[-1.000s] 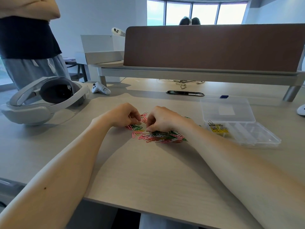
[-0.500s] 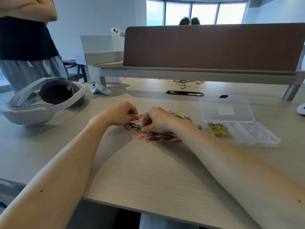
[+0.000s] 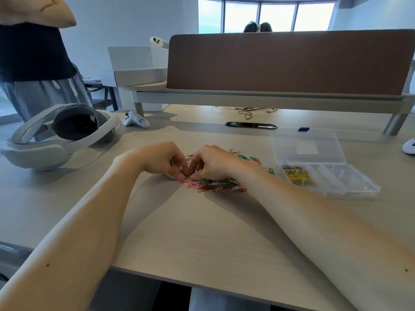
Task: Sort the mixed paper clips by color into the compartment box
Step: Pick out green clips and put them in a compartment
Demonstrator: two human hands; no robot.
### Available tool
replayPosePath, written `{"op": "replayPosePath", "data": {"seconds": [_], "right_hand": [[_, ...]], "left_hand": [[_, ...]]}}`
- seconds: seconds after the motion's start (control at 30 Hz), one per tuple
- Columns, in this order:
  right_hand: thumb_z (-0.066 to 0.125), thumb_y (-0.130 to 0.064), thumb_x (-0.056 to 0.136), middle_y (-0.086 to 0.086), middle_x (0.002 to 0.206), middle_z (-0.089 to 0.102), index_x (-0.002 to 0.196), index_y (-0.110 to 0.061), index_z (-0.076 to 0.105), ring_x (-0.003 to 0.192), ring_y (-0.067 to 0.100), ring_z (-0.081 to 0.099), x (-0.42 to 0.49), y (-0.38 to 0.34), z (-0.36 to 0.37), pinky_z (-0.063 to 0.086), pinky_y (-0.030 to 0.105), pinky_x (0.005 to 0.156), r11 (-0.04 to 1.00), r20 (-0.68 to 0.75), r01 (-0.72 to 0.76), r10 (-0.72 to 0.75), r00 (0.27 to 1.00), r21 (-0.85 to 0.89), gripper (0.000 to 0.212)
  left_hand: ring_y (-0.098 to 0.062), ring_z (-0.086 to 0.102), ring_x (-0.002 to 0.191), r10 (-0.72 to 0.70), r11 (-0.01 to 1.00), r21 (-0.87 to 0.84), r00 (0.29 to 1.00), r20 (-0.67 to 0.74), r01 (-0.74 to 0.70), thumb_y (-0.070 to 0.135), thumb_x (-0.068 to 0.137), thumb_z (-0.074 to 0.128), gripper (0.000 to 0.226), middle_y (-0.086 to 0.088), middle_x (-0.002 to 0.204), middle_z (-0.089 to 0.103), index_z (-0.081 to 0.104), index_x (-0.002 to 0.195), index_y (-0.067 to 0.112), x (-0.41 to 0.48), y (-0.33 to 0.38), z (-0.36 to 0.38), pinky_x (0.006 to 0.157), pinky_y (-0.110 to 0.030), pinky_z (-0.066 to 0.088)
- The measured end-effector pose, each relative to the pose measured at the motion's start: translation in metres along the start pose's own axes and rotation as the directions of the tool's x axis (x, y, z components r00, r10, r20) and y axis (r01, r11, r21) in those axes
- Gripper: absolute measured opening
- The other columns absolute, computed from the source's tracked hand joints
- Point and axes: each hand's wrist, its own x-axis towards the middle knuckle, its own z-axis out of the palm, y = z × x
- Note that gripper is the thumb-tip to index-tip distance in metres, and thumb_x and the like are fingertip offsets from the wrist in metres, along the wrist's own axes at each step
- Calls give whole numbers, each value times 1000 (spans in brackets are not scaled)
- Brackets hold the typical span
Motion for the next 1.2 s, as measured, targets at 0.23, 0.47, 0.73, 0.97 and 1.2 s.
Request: {"op": "replayPosePath", "data": {"seconds": [0.23,0.47,0.73,0.97,1.2], "right_hand": [[69,-19,88,-3,85,64,93,-15,74,81,13,58,-1,-2,2,42,23,66,1000,12,-30,30,999,1,9],[70,-9,82,-6,72,64,80,-11,73,69,6,57,-9,11,-12,44,21,62,994,-82,-26,35,996,106,4],[66,-5,88,-18,77,56,114,-13,71,75,0,54,-17,21,-20,42,19,72,984,-34,-39,46,998,176,28],[71,-15,85,-2,74,68,79,-20,71,70,10,59,-18,30,-16,46,27,70,958,-54,-108,127,990,265,8],[73,-14,84,5,79,73,92,-12,76,66,12,65,-18,31,-15,57,35,76,946,-56,-102,124,991,307,8]], "left_hand": [[-3,56,66,-61,996,65,998,-7,61,20,82,74,12,4,85,72,75,94,20,3,4,3,68,-16,44],[-5,54,67,-69,994,83,997,19,67,25,87,69,1,12,76,64,68,86,25,2,5,4,66,-22,42],[-11,49,64,4,999,38,999,-44,-2,18,90,64,7,4,72,61,66,83,18,5,8,6,64,-22,41],[-6,58,62,42,994,-93,990,-137,-55,11,87,67,3,4,72,69,69,86,13,8,8,8,67,-21,49],[-9,69,75,83,972,-193,967,-240,-131,8,80,74,16,0,85,73,73,94,15,12,11,11,76,-19,56]]}}
